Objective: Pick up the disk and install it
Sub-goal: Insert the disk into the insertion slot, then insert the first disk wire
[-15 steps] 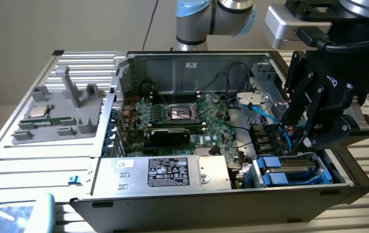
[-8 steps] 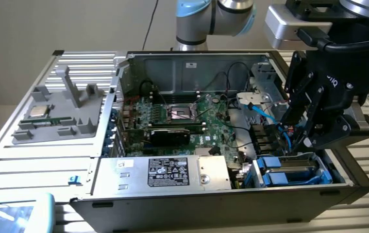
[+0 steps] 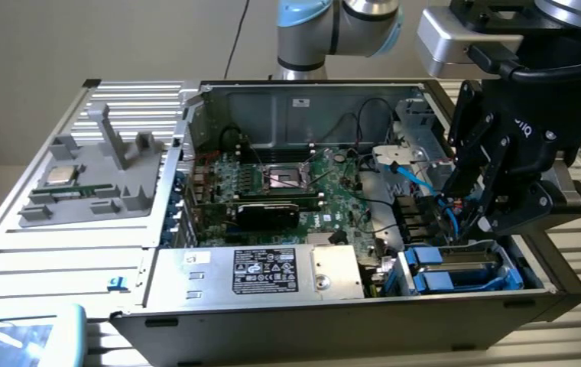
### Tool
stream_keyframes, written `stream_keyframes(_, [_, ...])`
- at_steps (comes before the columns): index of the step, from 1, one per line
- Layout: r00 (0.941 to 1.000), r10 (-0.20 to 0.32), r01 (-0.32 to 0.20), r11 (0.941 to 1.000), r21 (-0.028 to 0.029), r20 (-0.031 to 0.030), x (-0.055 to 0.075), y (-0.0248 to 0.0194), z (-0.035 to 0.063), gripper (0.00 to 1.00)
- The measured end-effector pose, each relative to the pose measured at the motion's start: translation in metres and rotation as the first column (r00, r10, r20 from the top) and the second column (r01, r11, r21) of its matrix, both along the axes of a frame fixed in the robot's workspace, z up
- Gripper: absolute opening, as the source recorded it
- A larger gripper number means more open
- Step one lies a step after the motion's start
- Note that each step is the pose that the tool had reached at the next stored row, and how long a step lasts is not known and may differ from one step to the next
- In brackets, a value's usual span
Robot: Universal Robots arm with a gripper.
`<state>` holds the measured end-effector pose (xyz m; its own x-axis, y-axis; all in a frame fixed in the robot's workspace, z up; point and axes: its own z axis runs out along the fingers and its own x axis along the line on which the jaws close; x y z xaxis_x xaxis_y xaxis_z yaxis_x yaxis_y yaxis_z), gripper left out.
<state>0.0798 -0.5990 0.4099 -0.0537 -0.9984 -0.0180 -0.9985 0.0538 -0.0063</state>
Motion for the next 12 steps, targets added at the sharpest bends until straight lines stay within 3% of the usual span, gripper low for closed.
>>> stream_keyframes(6, [1.0000, 0.000, 0.000, 1.0000, -0.0001, 0.0000, 0.008, 0.0000, 0.0000, 0.52])
stream_keyframes(12, [1.0000, 0.000, 0.000, 1.0000, -0.0001, -0.0005, 0.032, 0.0002, -0.0001, 0.52])
